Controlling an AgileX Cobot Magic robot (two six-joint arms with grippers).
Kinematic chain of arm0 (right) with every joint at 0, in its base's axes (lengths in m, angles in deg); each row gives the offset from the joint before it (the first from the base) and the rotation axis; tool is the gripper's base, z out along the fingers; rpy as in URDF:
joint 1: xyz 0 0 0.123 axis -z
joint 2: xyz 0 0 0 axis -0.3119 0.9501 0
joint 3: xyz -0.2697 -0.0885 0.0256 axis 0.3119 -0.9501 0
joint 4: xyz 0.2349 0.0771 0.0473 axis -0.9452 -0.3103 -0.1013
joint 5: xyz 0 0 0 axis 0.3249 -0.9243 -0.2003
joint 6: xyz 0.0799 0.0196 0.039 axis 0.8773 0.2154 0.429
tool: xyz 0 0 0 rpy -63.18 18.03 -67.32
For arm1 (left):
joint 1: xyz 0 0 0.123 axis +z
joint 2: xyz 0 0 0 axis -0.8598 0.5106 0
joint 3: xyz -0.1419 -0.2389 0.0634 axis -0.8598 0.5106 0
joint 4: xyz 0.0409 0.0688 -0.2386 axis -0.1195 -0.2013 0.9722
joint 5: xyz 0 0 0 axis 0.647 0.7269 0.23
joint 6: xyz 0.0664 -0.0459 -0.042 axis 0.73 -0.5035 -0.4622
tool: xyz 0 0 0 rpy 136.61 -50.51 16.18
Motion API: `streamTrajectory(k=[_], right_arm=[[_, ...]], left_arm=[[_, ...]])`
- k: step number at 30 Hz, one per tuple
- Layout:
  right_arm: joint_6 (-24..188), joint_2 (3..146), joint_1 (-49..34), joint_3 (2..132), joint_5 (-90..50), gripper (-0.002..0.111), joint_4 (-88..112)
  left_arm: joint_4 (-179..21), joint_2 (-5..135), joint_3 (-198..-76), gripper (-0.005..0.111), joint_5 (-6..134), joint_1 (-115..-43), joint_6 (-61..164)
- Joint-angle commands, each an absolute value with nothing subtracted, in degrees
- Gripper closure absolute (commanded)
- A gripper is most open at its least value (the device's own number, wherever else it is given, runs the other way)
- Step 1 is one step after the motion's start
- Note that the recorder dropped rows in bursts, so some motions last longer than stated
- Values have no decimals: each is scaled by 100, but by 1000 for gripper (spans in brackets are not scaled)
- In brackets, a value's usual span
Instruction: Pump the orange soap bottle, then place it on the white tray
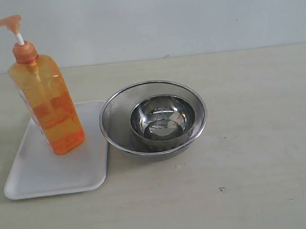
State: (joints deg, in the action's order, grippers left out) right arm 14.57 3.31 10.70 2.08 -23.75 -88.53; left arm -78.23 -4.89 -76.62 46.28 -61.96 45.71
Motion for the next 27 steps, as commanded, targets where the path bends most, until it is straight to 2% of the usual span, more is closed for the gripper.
streamTrajectory(k=[1, 7, 10, 15, 18, 27], right_arm=[[1197, 298, 1082, 182, -2272, 106, -8833], [1416, 298, 1082, 182, -2231, 106, -8636], [2709, 298, 1082, 182, -2431, 106, -6573], [7282, 264, 1082, 182, -2420, 106, -1802], [8766, 264, 1082, 182, -2416, 106, -90], [8655, 264, 1082, 182, -2588, 106, 486]], left_arm=[[-7781, -507, -7639, 102, 4639, -6185, 4610], [-7781, -507, -7639, 102, 4639, -6185, 4610], [-7781, -507, -7639, 102, 4639, -6185, 4610], [-7781, -507, -7639, 102, 4639, -6185, 4610], [-7781, -507, -7639, 102, 4639, -6185, 4610], [-7781, -507, -7639, 102, 4639, -6185, 4610]])
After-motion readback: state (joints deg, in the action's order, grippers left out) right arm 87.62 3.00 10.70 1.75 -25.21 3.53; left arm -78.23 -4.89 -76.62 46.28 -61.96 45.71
